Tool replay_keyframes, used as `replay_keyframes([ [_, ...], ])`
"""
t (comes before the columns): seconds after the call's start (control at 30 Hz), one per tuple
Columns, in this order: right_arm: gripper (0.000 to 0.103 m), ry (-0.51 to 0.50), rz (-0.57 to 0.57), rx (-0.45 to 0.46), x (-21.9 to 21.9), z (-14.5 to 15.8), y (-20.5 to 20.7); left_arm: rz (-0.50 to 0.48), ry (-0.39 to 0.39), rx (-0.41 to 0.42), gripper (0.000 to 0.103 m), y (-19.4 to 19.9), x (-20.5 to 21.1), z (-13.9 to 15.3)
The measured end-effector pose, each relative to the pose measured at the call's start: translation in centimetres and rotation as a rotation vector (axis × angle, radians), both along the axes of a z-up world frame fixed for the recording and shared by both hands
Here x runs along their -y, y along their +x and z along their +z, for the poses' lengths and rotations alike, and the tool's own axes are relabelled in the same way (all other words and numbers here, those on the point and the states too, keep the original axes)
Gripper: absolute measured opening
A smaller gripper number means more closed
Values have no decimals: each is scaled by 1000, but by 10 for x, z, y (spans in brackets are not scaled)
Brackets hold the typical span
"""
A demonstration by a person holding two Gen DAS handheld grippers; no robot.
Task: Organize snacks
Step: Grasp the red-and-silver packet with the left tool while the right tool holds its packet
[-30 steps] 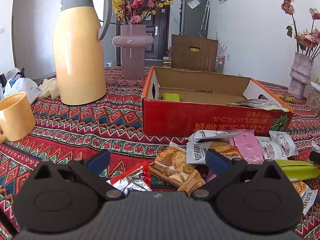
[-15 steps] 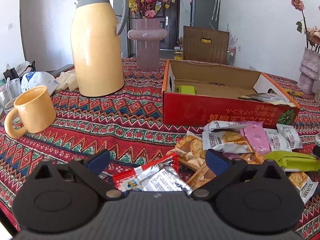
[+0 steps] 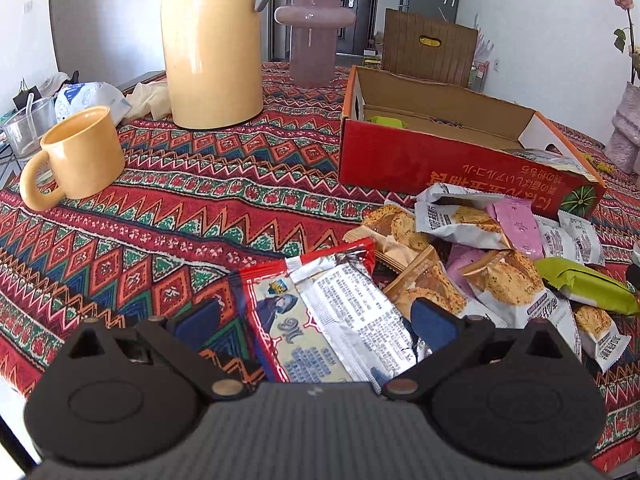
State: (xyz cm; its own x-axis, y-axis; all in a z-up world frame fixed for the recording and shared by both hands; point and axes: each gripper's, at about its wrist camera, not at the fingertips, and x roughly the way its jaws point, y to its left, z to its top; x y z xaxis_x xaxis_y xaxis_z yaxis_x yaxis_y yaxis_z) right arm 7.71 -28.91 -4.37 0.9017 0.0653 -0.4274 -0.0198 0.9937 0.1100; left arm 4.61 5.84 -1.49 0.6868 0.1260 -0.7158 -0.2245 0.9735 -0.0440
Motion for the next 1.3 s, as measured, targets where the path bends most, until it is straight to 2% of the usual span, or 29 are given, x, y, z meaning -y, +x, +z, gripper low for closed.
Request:
replay_keyframes([
  [0.57,41,1,-3,0,1,0,-1,-11,-60,-36,102,-3,3,-8],
  [0.87,41,1,-4,-1,1,0,0,-40,-57,-31,79,-2,7,-9],
  [1.17,41,2,-5,1,2,-1,0,-54,-44,-8,71,-5,3,-7],
  [1.3,41,1,-5,8,3,-1,-1,-65,-35,20,64,-8,2,-2],
])
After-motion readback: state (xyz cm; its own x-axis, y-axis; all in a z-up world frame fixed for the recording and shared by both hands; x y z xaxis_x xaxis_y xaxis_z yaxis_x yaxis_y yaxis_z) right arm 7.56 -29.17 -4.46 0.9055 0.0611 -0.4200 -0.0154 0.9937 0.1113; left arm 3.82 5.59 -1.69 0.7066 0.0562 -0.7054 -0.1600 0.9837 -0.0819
